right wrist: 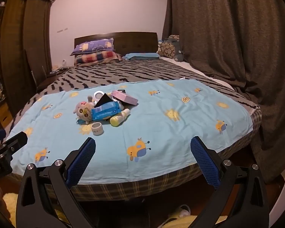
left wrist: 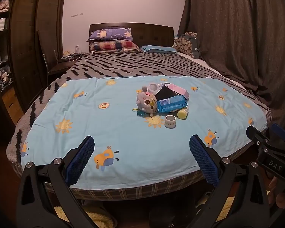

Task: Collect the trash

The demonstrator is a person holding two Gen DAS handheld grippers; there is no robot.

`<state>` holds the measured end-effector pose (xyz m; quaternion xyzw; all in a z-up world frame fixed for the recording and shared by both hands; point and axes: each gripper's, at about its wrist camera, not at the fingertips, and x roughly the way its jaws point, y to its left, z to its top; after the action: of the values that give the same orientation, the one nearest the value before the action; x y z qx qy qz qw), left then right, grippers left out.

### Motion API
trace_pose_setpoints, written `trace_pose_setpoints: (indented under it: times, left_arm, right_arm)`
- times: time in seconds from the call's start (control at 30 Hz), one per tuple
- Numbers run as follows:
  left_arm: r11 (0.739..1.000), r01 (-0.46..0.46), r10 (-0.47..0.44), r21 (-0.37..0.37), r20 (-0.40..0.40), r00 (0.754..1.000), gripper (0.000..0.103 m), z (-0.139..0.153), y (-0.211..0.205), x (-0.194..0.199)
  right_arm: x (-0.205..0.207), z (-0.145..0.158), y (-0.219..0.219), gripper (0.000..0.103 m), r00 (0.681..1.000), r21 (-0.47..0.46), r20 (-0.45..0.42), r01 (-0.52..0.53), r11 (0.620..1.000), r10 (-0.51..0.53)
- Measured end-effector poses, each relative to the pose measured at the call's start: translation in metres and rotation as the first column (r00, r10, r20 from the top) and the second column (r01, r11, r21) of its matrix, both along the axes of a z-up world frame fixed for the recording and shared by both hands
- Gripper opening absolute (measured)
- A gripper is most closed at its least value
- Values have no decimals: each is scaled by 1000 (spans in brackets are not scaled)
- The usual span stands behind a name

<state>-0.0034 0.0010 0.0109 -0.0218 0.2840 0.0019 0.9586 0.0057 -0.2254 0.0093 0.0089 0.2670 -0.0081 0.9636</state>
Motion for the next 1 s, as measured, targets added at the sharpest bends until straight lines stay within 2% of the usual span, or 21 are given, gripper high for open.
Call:
trace_pose_setpoints:
  times: [1.0]
  left_arm:
    - [1000,-2,2,-21,0,1000,95,-1,0,-3]
  right_arm:
    - [-2,-4,4,100,1000,13,-9,-20,1000,20]
